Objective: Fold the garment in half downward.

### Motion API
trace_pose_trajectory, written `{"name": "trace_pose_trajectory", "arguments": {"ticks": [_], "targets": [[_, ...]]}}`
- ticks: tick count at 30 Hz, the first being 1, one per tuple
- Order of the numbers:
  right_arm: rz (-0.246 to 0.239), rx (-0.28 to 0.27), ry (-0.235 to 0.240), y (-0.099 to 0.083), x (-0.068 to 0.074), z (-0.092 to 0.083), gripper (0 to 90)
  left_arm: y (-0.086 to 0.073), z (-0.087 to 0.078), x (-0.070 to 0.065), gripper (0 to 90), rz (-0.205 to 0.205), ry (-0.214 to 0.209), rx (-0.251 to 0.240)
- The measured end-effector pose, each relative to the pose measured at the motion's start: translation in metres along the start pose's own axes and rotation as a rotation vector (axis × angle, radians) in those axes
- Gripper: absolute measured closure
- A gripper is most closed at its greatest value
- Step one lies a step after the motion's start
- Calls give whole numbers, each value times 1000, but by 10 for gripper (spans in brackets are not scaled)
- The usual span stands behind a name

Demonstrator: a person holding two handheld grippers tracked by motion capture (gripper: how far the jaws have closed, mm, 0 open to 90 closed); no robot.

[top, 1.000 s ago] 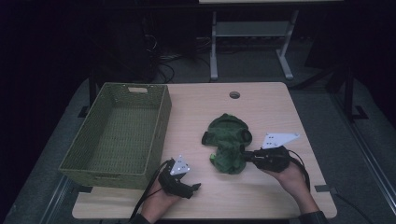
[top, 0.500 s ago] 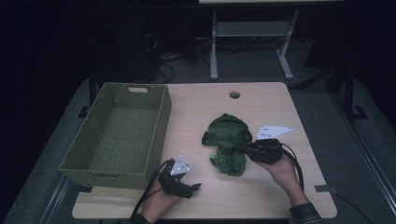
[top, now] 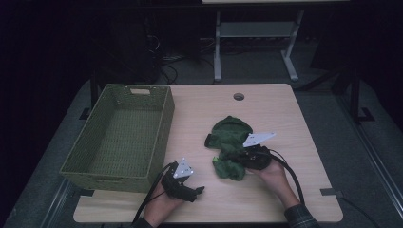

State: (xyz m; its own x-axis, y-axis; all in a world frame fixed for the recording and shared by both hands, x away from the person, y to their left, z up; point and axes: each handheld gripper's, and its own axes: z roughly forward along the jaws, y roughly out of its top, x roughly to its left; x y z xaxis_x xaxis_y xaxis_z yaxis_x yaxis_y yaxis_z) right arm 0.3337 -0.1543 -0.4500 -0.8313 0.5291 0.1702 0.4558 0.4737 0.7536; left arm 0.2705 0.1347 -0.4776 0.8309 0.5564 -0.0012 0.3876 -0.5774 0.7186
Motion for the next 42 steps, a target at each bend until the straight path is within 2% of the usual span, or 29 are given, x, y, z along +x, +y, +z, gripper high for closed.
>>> {"name": "trace_pose_trajectory", "arguments": {"ticks": [1, 2, 9, 14, 16, 17, 21, 25, 29, 37, 39, 41, 42], "targets": [[-10, 35, -4, -1, 1, 6, 889, 0, 0, 0, 129, 0, 0, 0], [-22, 74, -34, -2, 3, 14, 900, 0, 0, 0, 129, 0, 0, 0], [18, 81, -19, -4, 1, 16, 900, 0, 0, 0, 129, 0, 0, 0], [6, 62, -28, -4, 1, 13, 895, 0, 0, 0, 129, 0, 0, 0], [10, 44, -42, -1, 2, 6, 870, 0, 0, 0, 129, -1, 0, 0], [15, 14, -44, 0, 1, -1, 843, 0, 0, 0, 129, -1, 0, 0], [17, -13, -52, 3, 1, -10, 799, 0, 0, 1, 132, 7, 4, 0], [23, -39, -57, 5, -2, -20, 748, 2, 1, 1, 136, -15, 3, -4], [30, -48, -71, 6, -6, -26, 678, 11, 3, 2, 142, -27, -24, 16], [46, -56, -107, 5, -13, -34, 563, 29, 2, 9, 145, -16, -44, 7], [67, -42, -107, 7, -15, -35, 540, 36, 2, 12, 145, -11, -42, 6], [81, -52, -117, 9, -18, -39, 530, 42, 2, 15, 170, -9, -48, -6], [73, -57, -120, 9, -20, -40, 522, 45, 2, 16, 172, -9, -55, -14]]}}
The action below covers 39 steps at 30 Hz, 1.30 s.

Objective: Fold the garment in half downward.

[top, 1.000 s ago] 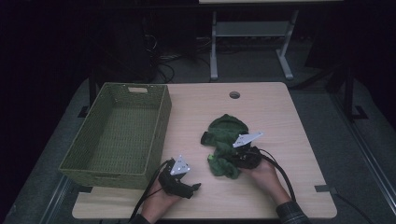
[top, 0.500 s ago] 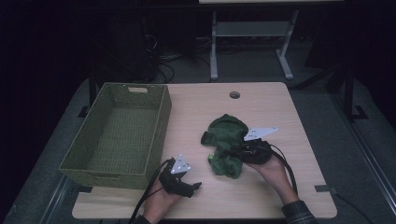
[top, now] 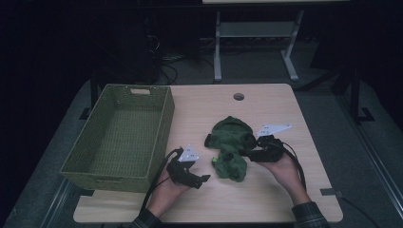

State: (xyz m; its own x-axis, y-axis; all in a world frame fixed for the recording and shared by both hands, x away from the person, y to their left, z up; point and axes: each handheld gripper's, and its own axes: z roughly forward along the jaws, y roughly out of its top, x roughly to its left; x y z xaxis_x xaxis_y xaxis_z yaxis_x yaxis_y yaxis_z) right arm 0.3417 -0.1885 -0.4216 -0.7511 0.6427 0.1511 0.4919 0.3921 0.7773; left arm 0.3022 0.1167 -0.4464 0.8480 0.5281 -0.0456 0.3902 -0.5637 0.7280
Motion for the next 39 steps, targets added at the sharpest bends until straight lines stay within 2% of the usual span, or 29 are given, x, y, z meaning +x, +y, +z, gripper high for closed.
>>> {"name": "trace_pose_trajectory", "arguments": {"ticks": [3, 4, 8, 12, 14, 16, 17, 18, 21, 22, 25, 26, 30, 33, 34, 35, 37, 39], "targets": [[2, 0, -9, 1, -2, -1, 512, 11, 0, 3, 172, 11, 3, -6], [4, -14, -18, 3, -4, -3, 507, 15, -1, 5, 199, 15, 4, -10], [6, -2, -34, 6, -9, -4, 492, 30, 0, 10, 210, 29, 16, -20], [3, -19, -60, 10, -16, -8, 508, 43, 4, 16, 211, 27, 26, -36], [2, -44, -75, 11, -18, -9, 526, 47, 7, 19, 238, 38, 21, -30], [15, -25, -89, 14, -22, -9, 501, 51, 11, 22, 243, 41, 28, -25], [17, -23, -96, 15, -24, -9, 501, 53, 12, 23, 260, 46, 28, -21], [24, -8, -110, 18, -26, -9, 513, 57, 13, 26, 317, 52, 41, -32], [27, -22, -128, 21, -29, -8, 528, 61, 14, 30, 382, 57, 55, -51], [47, -1, -138, 25, -33, -6, 534, 63, 15, 33, 443, 54, 55, -52], [59, -1, -146, 29, -38, -5, 544, 73, 18, 42, 474, 37, 54, -64], [57, -26, -166, 32, -41, -3, 553, 76, 20, 45, 500, 34, 59, -71], [73, -9, -170, 38, -49, 2, 564, 86, 29, 57, 531, 8, 74, -82], [71, -27, -190, 38, -56, 7, 576, 90, 39, 66, 551, -11, 81, -70], [77, -27, -192, 37, -59, 9, 576, 91, 44, 73, 554, -4, 88, -70], [97, -16, -192, 34, -64, 13, 576, 91, 46, 75, 572, -9, 91, -70], [102, -12, -190, 32, -69, 17, 576, 92, 52, 83, 580, -15, 95, -58], [127, -13, -185, 29, -74, 22, 576, 92, 59, 90, 579, -27, 92, -57]]}}
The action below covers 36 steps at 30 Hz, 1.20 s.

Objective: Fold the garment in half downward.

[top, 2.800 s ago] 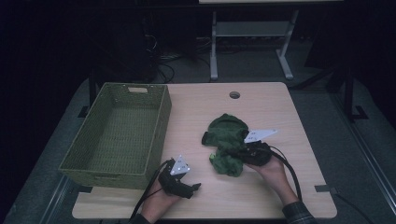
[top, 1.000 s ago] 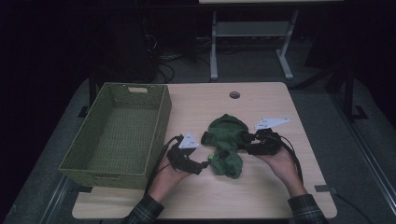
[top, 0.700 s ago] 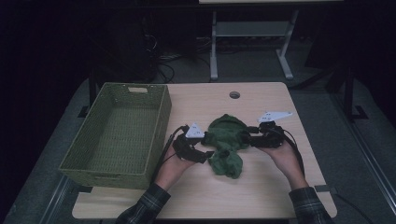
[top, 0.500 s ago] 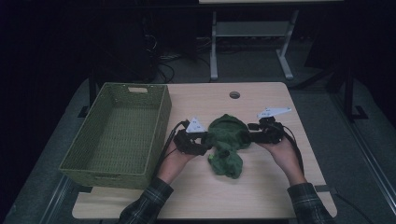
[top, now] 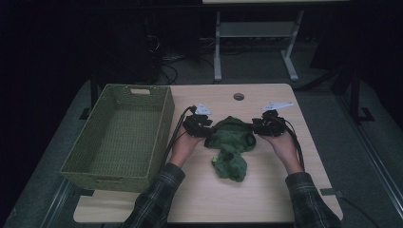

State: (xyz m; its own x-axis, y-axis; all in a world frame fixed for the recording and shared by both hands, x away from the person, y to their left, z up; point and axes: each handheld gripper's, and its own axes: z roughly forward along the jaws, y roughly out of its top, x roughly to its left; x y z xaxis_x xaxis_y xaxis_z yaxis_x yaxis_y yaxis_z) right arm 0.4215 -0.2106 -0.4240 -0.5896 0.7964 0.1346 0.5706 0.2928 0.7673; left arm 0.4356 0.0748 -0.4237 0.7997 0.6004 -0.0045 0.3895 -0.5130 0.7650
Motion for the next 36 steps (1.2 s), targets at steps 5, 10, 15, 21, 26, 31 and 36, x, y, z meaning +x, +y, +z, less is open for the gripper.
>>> {"name": "trace_pose_trajectory", "arguments": {"ticks": [5, 10, 15, 21, 26, 31, 36], "targets": [[21, 6, 4, -4, -9, 13, 580, 1, 18, 13, 547, -5, 8, 12], [48, 24, 25, -11, -17, 29, 592, -3, 35, 17, 530, -18, -22, 18], [60, 47, 28, -16, -21, 39, 617, -6, 49, 20, 544, -35, -46, 28], [74, 63, 24, -18, -23, 44, 679, -6, 56, 25, 615, -54, -71, 37], [71, 64, 29, -18, -21, 47, 730, -9, 63, 27, 684, -59, -85, 73], [67, 67, 34, -18, -19, 48, 832, -9, 64, 27, 807, -71, -93, 65], [73, 55, 42, -17, -20, 45, 865, -7, 60, 26, 851, -72, -88, 64]]}}
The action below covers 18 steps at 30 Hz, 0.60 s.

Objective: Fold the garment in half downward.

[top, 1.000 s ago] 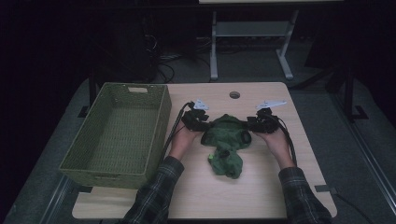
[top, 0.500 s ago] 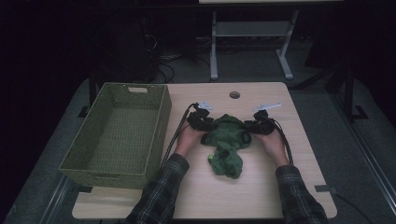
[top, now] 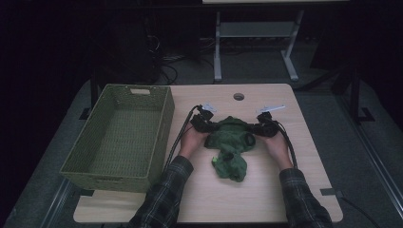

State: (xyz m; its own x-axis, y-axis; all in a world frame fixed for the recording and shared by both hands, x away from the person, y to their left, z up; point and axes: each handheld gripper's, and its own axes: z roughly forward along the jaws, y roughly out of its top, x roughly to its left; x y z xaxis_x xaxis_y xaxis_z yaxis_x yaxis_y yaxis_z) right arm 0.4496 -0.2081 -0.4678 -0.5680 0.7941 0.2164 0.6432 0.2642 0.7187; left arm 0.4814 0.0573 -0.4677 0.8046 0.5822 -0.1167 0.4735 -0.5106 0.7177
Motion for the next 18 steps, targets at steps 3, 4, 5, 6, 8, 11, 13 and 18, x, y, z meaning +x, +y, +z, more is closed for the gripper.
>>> {"name": "trace_pose_trajectory", "arguments": {"ticks": [3, 4, 5, 6, 8, 11, 13, 18], "targets": [[-1, -22, 11, 2, 0, -5, 865, 3, -5, -1, 851, 13, 3, -13], [4, -29, 13, 3, 1, -7, 865, 4, -7, -2, 851, 10, 6, -27], [-5, -36, 12, 4, 1, -9, 865, 7, -11, -3, 851, 17, 8, -41], [-5, -49, 9, 5, 2, -12, 865, 8, -14, -3, 851, 21, 8, -47], [-3, -59, 9, 9, 2, -18, 865, 14, -22, -5, 851, 29, 14, -74], [-2, -61, 9, 19, 2, -24, 868, 23, -33, -8, 851, 43, 21, -110], [0, -64, 16, 29, 2, -31, 868, 29, -41, -11, 851, 58, 29, -145], [1, -91, 13, 39, 1, -40, 868, 41, -54, -16, 851, 75, 35, -187]]}}
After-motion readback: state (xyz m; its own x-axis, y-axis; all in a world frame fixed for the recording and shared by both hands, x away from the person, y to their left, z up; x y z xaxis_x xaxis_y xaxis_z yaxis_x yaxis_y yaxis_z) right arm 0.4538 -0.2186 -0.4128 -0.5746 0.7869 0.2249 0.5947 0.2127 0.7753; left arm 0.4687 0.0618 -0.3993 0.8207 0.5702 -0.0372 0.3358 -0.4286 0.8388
